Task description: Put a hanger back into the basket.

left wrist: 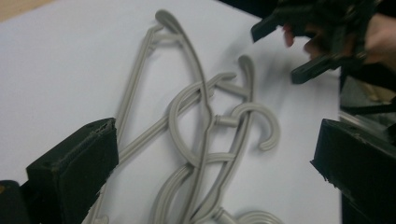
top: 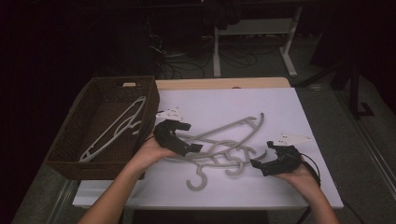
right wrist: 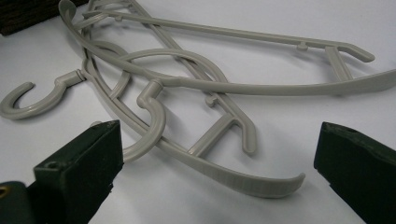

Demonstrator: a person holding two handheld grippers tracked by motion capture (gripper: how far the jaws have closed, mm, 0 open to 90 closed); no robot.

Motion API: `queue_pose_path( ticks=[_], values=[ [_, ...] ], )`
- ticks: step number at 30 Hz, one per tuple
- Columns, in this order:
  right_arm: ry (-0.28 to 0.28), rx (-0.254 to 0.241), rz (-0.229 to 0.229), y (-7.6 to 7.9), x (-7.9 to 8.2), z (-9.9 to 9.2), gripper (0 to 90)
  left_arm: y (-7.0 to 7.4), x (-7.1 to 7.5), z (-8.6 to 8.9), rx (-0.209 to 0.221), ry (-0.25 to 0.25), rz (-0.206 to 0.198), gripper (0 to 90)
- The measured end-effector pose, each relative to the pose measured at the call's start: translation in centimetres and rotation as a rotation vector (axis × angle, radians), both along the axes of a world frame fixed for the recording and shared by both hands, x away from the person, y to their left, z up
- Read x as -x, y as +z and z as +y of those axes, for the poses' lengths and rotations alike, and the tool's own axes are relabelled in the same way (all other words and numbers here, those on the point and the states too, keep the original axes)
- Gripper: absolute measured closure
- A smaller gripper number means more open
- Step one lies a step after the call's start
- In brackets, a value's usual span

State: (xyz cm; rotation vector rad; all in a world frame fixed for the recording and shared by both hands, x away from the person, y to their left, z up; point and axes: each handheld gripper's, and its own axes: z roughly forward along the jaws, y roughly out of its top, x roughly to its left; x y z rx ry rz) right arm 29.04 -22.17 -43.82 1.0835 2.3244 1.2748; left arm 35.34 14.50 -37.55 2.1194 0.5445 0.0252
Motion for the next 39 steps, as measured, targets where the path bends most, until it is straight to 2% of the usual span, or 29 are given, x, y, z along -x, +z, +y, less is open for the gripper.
queue_pose_path(
  ticks=[2,7,10,12,17,21,26,29,34,39],
  values=[
    [0.001,0.003,0.001,0.0,0.0,0.0,1.0,-0.9,-0.2,-0.5,-0.015,-0.009,0.014,1.0],
    [0.002,0.004,0.002,0.0,0.1,0.0,1.0,-2.7,-0.3,-1.7,-0.065,-0.038,0.013,6.8],
    [0.002,0.003,0.002,0.0,0.1,0.0,1.0,-3.5,-0.3,-2.1,-0.086,-0.052,-0.003,16.5],
    [0.001,0.003,0.002,0.0,0.1,-0.1,1.0,-4.0,-0.4,-2.2,-0.092,-0.057,0.010,22.6],
    [0.000,0.002,0.002,0.0,0.1,-0.1,1.0,-4.9,-0.4,-2.0,-0.095,-0.070,0.010,38.6],
    [0.000,0.002,0.002,0.0,0.1,0.0,1.0,-5.7,-0.5,-2.3,-0.126,-0.076,0.034,41.9],
    [-0.002,0.001,0.001,0.0,0.1,-0.1,1.0,-6.3,-0.3,-2.9,-0.178,-0.073,0.025,42.5],
    [-0.002,0.000,0.000,0.0,0.1,-0.1,1.0,-6.5,-0.2,-3.0,-0.202,-0.082,0.014,49.2],
    [-0.002,0.000,0.000,0.0,0.1,-0.1,1.0,-6.7,0.1,-3.2,-0.219,-0.092,-0.001,59.7],
    [-0.002,0.000,-0.001,0.0,0.1,-0.1,1.0,-7.0,0.3,-3.5,-0.261,-0.109,-0.016,68.0]
  ],
)
